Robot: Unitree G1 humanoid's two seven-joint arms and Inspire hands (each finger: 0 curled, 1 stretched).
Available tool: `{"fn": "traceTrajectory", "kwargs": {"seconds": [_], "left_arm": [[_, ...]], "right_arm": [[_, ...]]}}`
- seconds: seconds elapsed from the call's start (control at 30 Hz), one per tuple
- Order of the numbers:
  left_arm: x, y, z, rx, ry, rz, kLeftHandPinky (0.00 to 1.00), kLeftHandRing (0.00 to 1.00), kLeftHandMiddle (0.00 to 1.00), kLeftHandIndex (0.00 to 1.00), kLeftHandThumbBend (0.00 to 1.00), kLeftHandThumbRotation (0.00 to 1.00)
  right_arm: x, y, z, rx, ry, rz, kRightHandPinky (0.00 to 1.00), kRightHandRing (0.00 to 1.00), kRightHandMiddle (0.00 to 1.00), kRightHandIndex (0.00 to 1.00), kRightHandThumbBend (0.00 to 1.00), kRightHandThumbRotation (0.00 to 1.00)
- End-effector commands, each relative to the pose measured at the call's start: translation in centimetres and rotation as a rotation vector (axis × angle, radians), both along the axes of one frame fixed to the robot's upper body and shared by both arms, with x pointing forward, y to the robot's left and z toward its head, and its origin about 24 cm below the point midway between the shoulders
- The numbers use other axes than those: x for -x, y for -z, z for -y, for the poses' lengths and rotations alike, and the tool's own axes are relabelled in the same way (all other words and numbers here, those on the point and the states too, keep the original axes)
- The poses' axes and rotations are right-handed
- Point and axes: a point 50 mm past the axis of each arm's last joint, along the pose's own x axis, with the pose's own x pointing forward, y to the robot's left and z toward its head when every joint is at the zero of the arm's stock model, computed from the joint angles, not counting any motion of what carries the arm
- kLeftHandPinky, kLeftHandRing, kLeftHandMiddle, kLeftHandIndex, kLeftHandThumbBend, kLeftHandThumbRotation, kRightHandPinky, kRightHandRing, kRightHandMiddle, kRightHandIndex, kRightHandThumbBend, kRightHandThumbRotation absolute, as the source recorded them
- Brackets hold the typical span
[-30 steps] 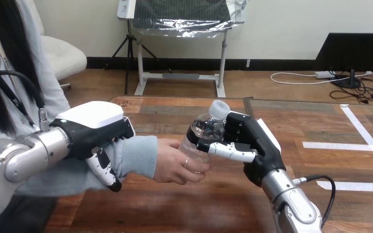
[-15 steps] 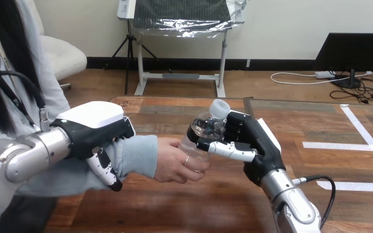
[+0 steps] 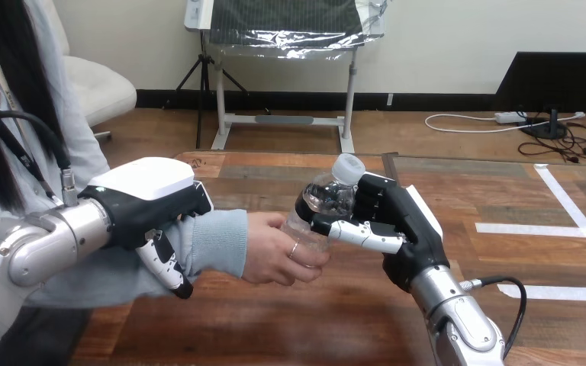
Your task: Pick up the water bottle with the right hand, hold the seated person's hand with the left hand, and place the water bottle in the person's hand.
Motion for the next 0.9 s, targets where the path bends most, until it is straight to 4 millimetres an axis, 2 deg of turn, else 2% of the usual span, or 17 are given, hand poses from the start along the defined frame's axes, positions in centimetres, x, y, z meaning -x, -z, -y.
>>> {"fn": "traceTrajectory", "kwargs": {"seconds": [0.0,0.03,0.3,0.37,0.57,0.67,0.87], "left_arm": [[-1.1,-4.5,1.5,0.054,0.053,0.186,0.27,0.33,0.40,0.40,0.88,0.05],[-1.1,-4.5,1.4,0.055,0.051,0.188,0.31,0.38,0.44,0.45,0.90,0.08],[-0.6,-4.5,1.1,0.069,0.030,0.181,0.47,0.54,0.59,0.62,0.97,0.18],[-0.5,-4.5,1.1,0.064,0.022,0.179,0.53,0.60,0.65,0.69,0.99,0.23],[-0.2,-4.1,0.8,0.051,0.003,0.180,0.64,0.70,0.75,0.80,1.00,0.31],[-0.1,-4.0,0.6,0.051,0.002,0.185,0.72,0.75,0.80,0.86,1.00,0.36],[0.1,-3.6,0.2,0.054,-0.009,0.189,0.80,0.82,0.87,0.92,1.00,0.42]], "right_arm": [[-2.4,-4.0,-1.5,-0.006,-0.036,0.157,0.40,0.44,0.50,0.50,0.81,0.00],[-2.4,-4.0,-1.5,-0.001,-0.035,0.156,0.43,0.47,0.53,0.53,0.82,0.00],[-2.5,-4.1,-1.2,0.060,-0.018,0.162,0.60,0.62,0.63,0.65,0.87,0.02],[-2.6,-4.1,-1.2,0.064,-0.014,0.159,0.70,0.69,0.68,0.71,0.90,0.06],[-2.6,-4.1,-1.0,0.087,-0.013,0.158,0.89,0.82,0.77,0.79,0.94,0.17],[-2.7,-4.2,-0.9,0.098,-0.012,0.161,0.95,0.87,0.82,0.84,0.98,0.25],[-2.7,-4.2,-0.8,0.116,-0.011,0.163,0.99,0.94,0.88,0.91,1.00,0.36]]}}
